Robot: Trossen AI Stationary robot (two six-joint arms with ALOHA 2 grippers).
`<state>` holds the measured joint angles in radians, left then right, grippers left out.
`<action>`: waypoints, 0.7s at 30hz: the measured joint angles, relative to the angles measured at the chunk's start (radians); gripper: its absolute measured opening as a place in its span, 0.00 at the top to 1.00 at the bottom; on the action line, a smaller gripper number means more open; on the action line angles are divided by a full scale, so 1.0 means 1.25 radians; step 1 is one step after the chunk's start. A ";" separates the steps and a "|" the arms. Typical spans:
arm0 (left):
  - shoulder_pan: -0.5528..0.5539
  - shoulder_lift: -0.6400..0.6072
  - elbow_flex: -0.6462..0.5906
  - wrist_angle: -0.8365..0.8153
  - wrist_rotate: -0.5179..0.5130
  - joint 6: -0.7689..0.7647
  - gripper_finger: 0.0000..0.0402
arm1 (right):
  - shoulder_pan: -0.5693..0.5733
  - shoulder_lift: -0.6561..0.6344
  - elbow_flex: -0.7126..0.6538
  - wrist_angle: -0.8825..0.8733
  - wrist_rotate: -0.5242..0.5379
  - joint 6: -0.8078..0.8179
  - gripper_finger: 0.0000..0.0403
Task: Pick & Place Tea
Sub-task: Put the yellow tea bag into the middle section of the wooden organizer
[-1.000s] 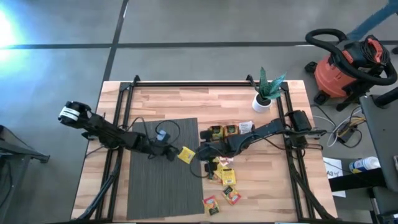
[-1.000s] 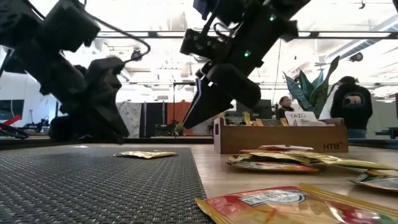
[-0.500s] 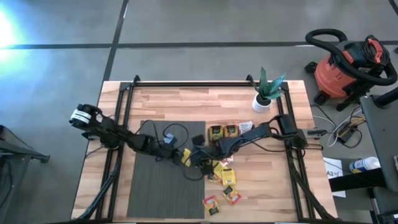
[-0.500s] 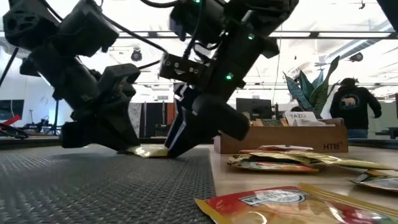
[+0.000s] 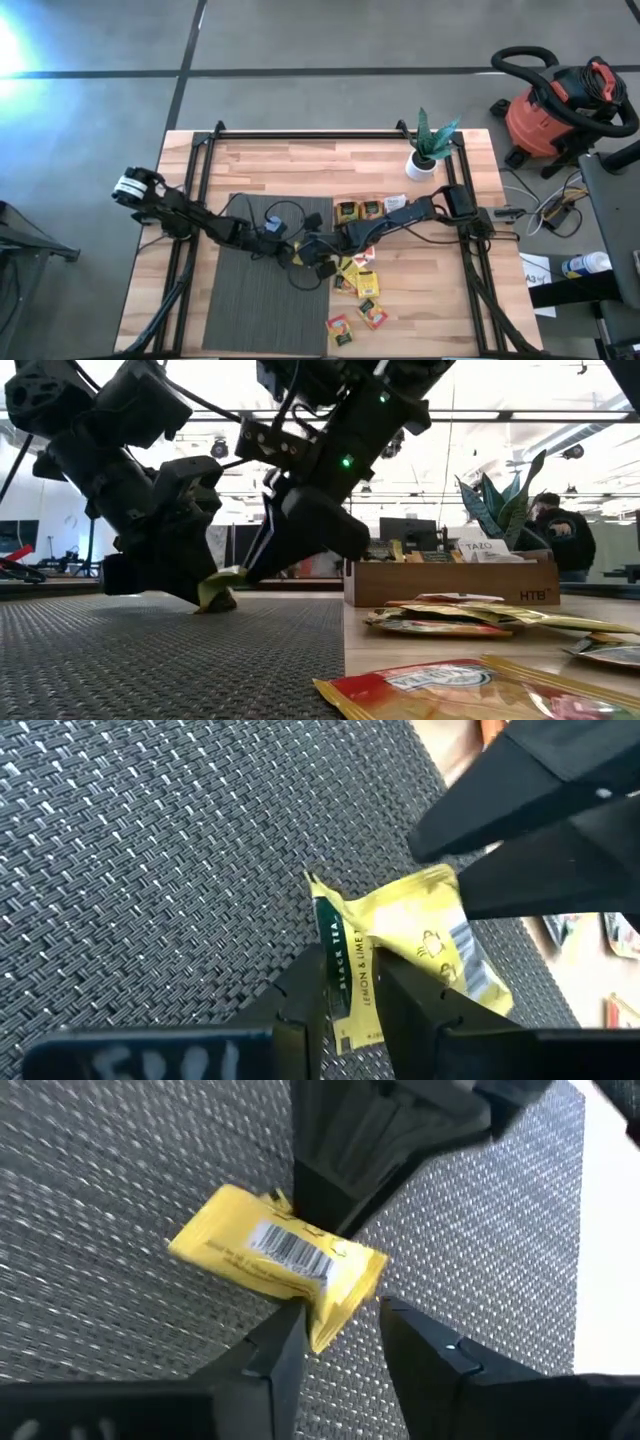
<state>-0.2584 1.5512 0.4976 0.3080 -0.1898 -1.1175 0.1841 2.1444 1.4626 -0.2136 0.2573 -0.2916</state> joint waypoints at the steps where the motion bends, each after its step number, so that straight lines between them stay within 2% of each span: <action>1: 0.000 -0.005 -0.001 -0.002 0.000 0.001 0.79 | 0.001 0.000 0.003 0.000 0.000 0.000 0.70; 8: 0.000 -0.013 -0.006 -0.010 -0.004 0.000 0.79 | 0.001 -0.010 0.006 0.000 -0.013 0.003 0.74; 21: 0.001 -0.015 -0.011 -0.020 -0.006 -0.002 0.79 | 0.007 -0.045 0.019 -0.006 -0.025 -0.011 0.60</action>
<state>-0.2577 1.5322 0.4843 0.2827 -0.1974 -1.1194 0.1932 2.0880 1.4864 -0.2214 0.2266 -0.3058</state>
